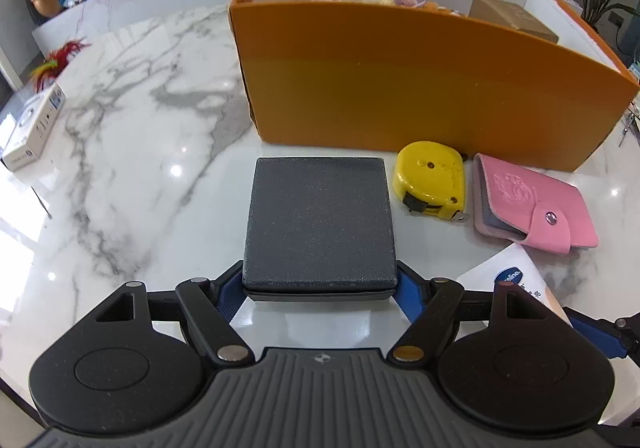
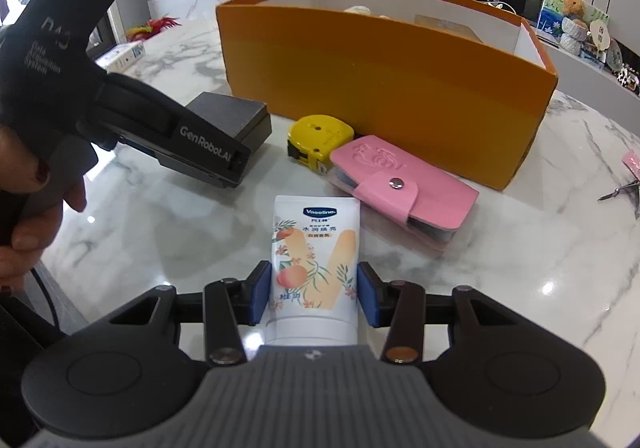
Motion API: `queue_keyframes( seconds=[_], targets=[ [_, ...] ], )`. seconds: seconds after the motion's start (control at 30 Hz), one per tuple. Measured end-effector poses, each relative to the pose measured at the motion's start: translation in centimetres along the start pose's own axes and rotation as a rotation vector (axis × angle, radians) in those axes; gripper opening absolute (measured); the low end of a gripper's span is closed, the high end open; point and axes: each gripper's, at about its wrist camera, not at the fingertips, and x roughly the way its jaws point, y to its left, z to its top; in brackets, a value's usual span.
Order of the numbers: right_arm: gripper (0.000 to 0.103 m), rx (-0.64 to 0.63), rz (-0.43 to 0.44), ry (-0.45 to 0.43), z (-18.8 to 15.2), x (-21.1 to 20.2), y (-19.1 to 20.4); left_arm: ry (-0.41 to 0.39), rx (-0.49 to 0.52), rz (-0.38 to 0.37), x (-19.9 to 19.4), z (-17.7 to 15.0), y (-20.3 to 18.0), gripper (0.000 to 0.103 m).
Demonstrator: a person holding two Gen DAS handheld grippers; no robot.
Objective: Organize objects
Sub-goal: 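Lift the grey box with the left tool while the right tool lifts the lotion tube, then lower the grey box and lotion tube into the orange box with both tools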
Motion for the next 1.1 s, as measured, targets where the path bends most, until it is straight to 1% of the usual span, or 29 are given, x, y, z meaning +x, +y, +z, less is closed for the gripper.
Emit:
queue_keyframes(
  seconds=[0.13, 0.2, 0.33, 0.67, 0.8, 0.83, 0.9, 1.03, 1.1],
  targets=[
    [0.047, 0.028, 0.049, -0.018, 0.3, -1.1, 0.1, -0.02, 0.001, -0.008, -1.1, 0.0, 0.1, 0.087],
    [0.047, 0.024, 0.059, -0.038, 0.5, -1.8, 0.3, -0.036, -0.001, -0.01, -1.7, 0.0, 0.3, 0.087],
    [0.047, 0.032, 0.067, -0.09, 1.3, -3.2, 0.2, -0.089, 0.011, 0.011, -3.1, 0.3, 0.4, 0.087],
    [0.048, 0.055, 0.001, -0.28, 4.6, -7.4, -1.6, -0.261, 0.007, 0.026, -8.3, 2.1, 0.8, 0.087],
    [0.048, 0.089, -0.034, -0.362, 7.0, -8.1, -2.7, -0.315, -0.001, 0.044, -9.4, 4.6, 0.6, 0.087],
    [0.048, 0.101, -0.038, -0.383, 7.6, -8.1, -3.1, -0.324, -0.005, 0.042, -9.5, 5.4, 0.5, 0.087],
    [0.048, 0.131, -0.041, -0.424, 9.2, -8.0, -3.8, -0.341, -0.023, 0.015, -9.4, 7.3, 0.6, 0.087],
    [0.048, 0.205, -0.02, -0.486, 12.2, -6.9, -5.3, -0.313, -0.057, -0.035, -7.1, 10.6, 0.6, 0.087],
    [0.048, 0.261, 0.013, -0.485, 13.4, -5.5, -6.1, -0.289, -0.069, -0.049, -5.3, 12.0, 0.6, 0.087]
  ],
)
